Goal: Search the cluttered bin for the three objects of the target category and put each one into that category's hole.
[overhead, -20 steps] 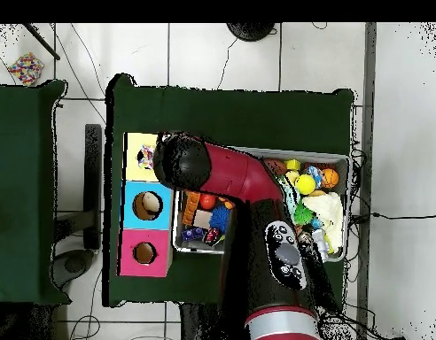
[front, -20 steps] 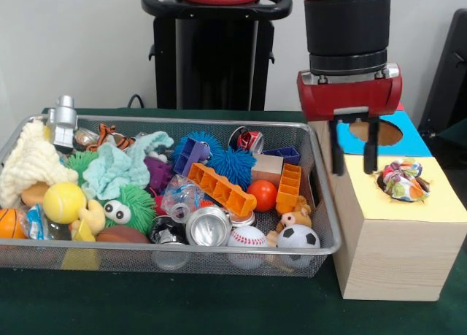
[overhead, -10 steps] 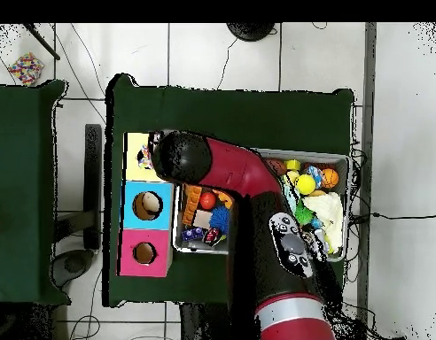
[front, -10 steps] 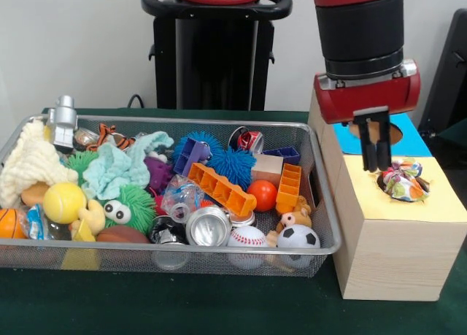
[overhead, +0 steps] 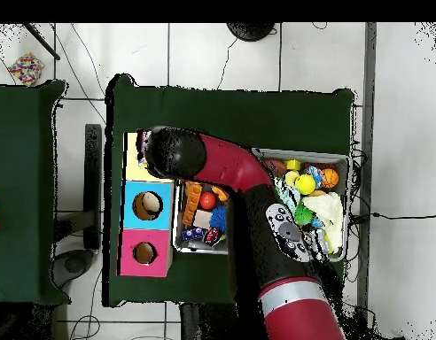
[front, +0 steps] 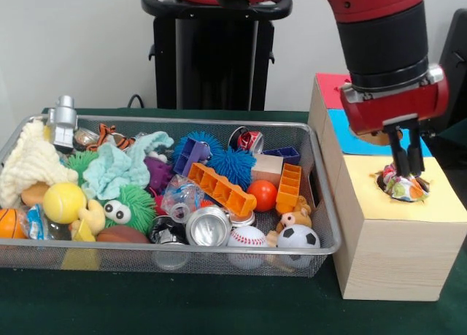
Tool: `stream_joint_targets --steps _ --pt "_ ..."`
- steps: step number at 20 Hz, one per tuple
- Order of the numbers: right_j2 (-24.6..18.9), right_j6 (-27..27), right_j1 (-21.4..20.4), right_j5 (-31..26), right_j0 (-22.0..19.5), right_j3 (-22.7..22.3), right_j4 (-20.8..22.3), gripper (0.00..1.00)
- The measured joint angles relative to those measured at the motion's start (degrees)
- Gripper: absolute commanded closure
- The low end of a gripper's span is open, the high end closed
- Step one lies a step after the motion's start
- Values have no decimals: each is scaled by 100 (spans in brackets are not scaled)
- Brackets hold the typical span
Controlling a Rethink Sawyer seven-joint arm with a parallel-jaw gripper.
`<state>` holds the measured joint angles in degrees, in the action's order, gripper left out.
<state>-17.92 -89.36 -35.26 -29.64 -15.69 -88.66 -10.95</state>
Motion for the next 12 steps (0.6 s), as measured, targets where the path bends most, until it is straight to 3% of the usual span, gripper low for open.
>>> stream_joint_targets --steps 12 --pt "-78 0 199 -30 47 -4 18 100"
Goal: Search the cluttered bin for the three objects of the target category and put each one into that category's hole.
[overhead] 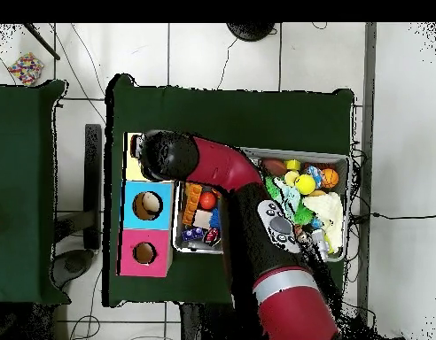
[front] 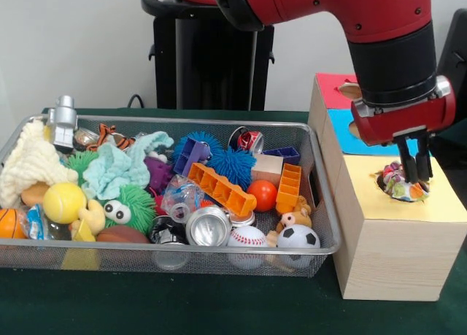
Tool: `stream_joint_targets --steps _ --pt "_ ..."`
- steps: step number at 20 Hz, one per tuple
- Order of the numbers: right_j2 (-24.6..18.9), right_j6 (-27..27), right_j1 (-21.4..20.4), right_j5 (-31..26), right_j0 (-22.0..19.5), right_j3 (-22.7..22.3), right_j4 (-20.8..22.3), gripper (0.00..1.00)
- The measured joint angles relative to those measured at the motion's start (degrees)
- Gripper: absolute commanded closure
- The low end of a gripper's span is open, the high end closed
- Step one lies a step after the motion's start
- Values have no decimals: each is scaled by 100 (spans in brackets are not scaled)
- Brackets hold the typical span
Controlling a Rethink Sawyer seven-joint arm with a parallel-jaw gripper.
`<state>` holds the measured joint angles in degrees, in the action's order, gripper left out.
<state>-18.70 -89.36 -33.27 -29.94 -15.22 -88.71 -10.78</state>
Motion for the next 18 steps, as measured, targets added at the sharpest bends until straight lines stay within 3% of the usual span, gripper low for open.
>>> stream_joint_targets --steps 18 --pt "306 0 345 -964 362 339 4 100"
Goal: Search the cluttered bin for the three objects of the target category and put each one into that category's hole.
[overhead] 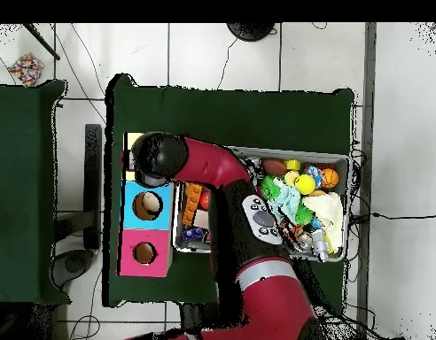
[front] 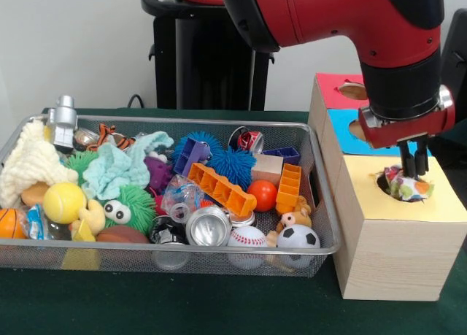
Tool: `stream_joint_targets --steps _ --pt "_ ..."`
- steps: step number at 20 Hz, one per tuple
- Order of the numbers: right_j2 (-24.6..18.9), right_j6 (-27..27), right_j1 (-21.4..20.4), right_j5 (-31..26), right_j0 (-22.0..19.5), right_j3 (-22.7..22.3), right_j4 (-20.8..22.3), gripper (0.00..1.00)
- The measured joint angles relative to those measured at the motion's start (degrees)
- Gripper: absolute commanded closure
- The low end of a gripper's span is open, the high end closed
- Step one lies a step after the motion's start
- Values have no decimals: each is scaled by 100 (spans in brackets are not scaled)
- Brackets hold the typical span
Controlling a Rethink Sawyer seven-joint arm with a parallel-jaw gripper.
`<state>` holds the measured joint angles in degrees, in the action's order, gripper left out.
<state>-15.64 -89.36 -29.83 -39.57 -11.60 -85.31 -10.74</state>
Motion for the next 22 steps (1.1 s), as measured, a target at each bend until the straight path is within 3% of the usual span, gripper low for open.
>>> stream_joint_targets --steps 16,22 --pt "587 0 100 -57 428 511 504 100" --pt "778 0 394 -57 483 793 517 100"
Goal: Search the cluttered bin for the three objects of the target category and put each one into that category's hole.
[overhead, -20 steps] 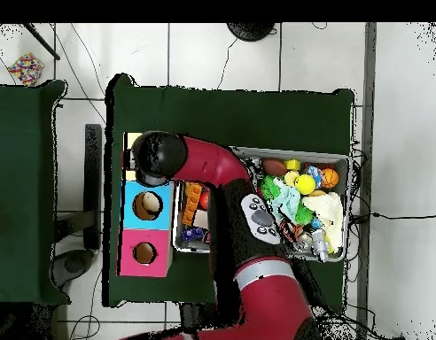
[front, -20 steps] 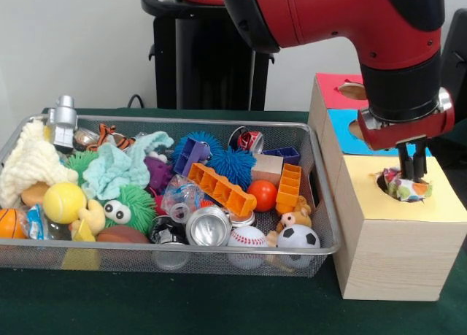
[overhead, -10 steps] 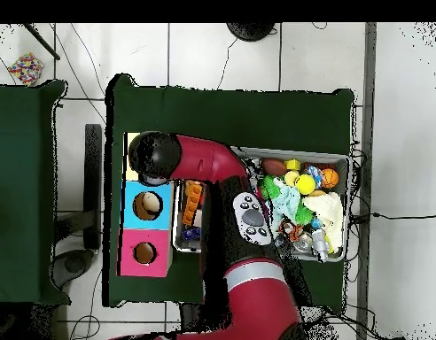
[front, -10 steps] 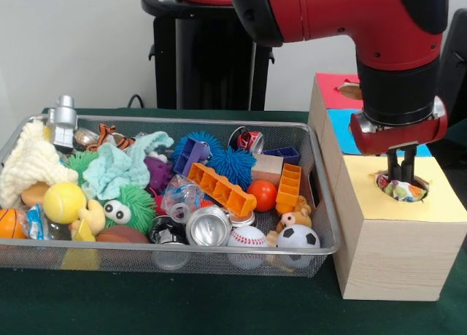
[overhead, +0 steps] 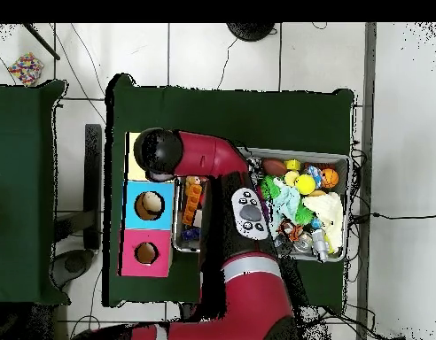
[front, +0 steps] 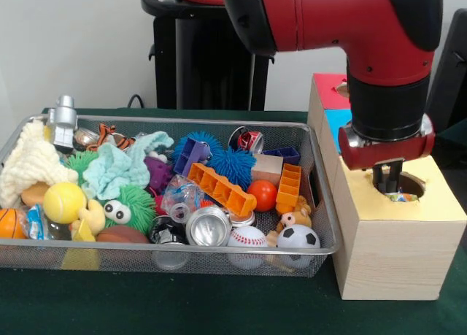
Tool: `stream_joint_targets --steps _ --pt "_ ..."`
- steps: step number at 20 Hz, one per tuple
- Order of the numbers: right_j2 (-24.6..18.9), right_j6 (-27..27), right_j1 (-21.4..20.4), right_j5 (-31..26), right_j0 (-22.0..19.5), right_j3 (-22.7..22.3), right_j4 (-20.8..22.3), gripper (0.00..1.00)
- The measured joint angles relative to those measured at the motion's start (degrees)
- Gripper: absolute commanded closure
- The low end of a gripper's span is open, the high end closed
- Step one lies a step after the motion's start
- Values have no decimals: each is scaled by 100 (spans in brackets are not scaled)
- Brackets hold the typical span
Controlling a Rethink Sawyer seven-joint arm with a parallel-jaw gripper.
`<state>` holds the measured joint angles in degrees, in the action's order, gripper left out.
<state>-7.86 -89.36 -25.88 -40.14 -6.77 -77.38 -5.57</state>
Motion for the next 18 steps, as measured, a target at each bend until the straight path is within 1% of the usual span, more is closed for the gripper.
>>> stream_joint_targets --steps 3,4,8,11,18 --pt "11 0 114 0 28 93 1 100" --pt "19 0 220 0 60 178 2 100" --pt "40 0 423 -9 126 366 1 100" --pt "61 0 480 -25 146 510 2 100" --pt "62 0 489 -26 147 524 2 100"
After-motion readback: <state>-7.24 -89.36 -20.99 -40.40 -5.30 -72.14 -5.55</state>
